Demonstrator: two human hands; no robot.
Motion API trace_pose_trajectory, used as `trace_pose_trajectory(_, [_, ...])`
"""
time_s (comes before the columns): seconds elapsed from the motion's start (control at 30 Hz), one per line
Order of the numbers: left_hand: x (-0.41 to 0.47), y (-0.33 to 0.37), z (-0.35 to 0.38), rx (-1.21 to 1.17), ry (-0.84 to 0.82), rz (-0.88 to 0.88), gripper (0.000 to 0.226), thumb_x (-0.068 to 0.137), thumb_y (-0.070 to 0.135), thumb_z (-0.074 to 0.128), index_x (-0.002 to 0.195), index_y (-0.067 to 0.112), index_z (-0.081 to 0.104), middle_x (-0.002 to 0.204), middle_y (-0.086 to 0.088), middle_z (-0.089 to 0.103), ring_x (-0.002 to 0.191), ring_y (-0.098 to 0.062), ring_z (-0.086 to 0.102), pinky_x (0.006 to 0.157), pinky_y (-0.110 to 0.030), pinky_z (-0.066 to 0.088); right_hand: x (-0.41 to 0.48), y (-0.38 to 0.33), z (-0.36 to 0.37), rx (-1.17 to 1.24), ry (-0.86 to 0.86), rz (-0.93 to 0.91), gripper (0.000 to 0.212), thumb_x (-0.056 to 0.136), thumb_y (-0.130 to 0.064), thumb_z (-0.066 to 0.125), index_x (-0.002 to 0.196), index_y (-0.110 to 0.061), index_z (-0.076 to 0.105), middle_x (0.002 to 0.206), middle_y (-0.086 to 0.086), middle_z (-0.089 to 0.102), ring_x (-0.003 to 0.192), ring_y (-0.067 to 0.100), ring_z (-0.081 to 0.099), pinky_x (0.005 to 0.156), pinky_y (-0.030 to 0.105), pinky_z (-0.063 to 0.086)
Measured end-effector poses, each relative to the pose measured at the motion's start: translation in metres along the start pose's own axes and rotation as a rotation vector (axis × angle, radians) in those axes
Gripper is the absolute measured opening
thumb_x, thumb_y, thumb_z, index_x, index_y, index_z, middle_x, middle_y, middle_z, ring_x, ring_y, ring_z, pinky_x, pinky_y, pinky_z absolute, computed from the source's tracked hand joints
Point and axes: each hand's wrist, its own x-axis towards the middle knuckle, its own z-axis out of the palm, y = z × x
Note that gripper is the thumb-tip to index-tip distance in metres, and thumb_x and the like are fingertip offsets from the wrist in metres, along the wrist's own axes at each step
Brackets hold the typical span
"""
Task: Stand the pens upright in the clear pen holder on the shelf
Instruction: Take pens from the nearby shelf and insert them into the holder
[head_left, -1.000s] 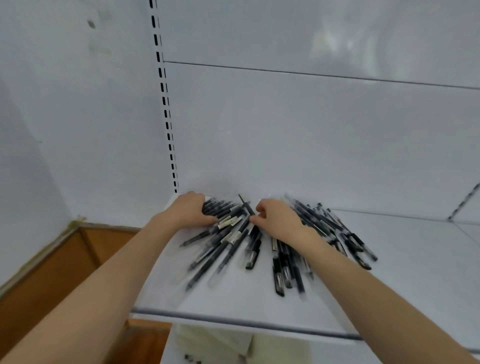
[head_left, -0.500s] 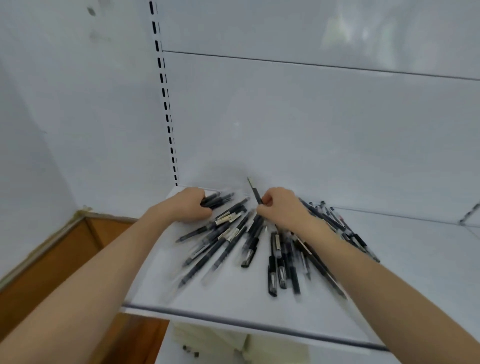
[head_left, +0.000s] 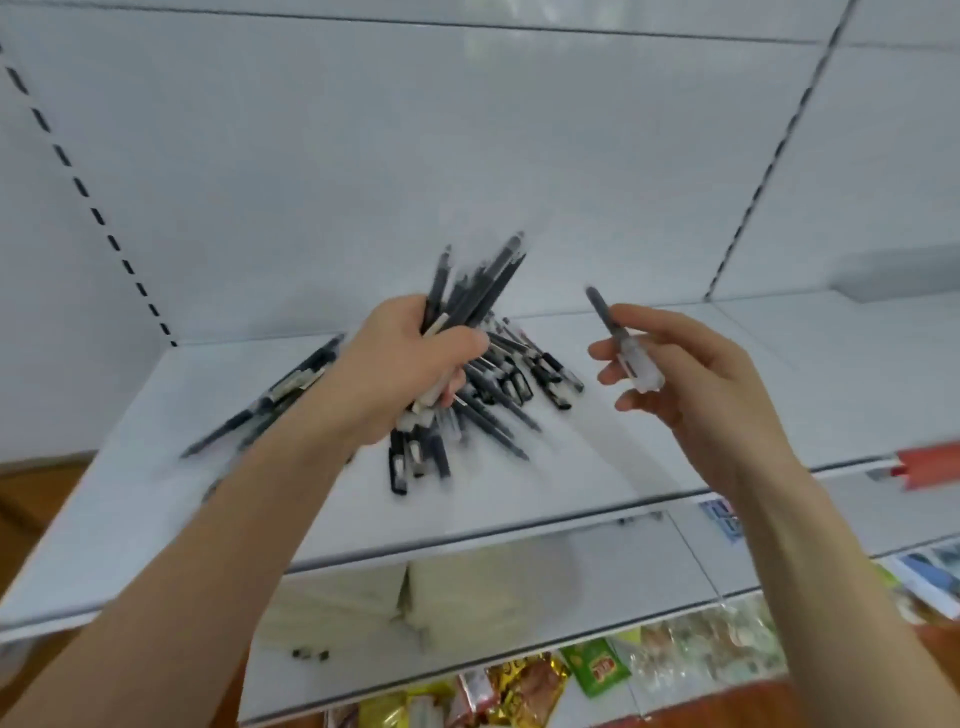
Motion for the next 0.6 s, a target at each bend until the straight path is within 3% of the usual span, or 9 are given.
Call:
trace_pose_trajectory(0.13, [-0.018,-0.007,0.084,-0.213,-0.069,-0.035,0.019,0.086,0.009,0.061,0.071,0.008,0.050,0.046,-0.001,0.049,0.041,-0.015,0.045,0.041,-0.022,0.040,-0.043,0.007,-0.053,0.005,0.163,-0.015,0.011,0.086,-0.008,0.057,0.084,-0.016,0.064,0.063,0.000,0.069,0.055,0.010,0.059,0.051,0.018,0.047])
trace_pose_trajectory(0.27, [-0.036,-0.009,0.176,-0.334,-0.116,-0.116,0.015,0.087,0.015,0.062,0.083,0.001,0.059,0.062,-0.011,0.056,0.045,-0.016,0.049,0.045,-0.022,0.045,-0.077,0.005,-0.123,0.000,0.321,-0.034,0.014,0.088,-0.018,0.053,0.079,-0.015,0.064,0.050,-0.003,0.055,0.046,0.010,0.046,0.047,0.017,0.041])
trace_pose_trajectory(0.37, [-0.053,-0.001,0.255,-0.483,-0.174,-0.203,0.007,0.087,0.014,0.061,0.085,0.008,0.061,0.076,-0.007,0.067,0.060,-0.011,0.065,0.050,-0.024,0.053,-0.097,0.005,-0.187,0.017,0.333,-0.001,0.018,0.090,-0.022,0.050,0.084,-0.016,0.066,0.054,-0.004,0.050,0.049,0.011,0.044,0.049,0.022,0.038])
trace_pose_trajectory(0.47, [-0.070,0.011,0.326,-0.544,-0.333,-0.222,0.008,0.088,0.015,0.059,0.093,0.008,0.061,0.091,-0.013,0.071,0.071,-0.020,0.071,0.054,-0.027,0.054,-0.112,0.005,-0.249,0.026,0.341,0.023,0.018,0.089,-0.023,0.051,0.087,-0.016,0.067,0.058,-0.008,0.053,0.056,0.009,0.048,0.051,0.020,0.043])
trace_pose_trajectory(0.6, [-0.077,0.028,0.389,-0.513,-0.423,-0.196,0.016,0.087,0.013,0.059,0.100,0.004,0.059,0.076,-0.009,0.073,0.059,-0.019,0.068,0.052,-0.028,0.054,-0.122,0.007,-0.316,0.020,0.377,0.039,0.016,0.088,-0.021,0.053,0.083,-0.016,0.068,0.066,-0.003,0.057,0.061,0.007,0.055,0.053,0.017,0.048])
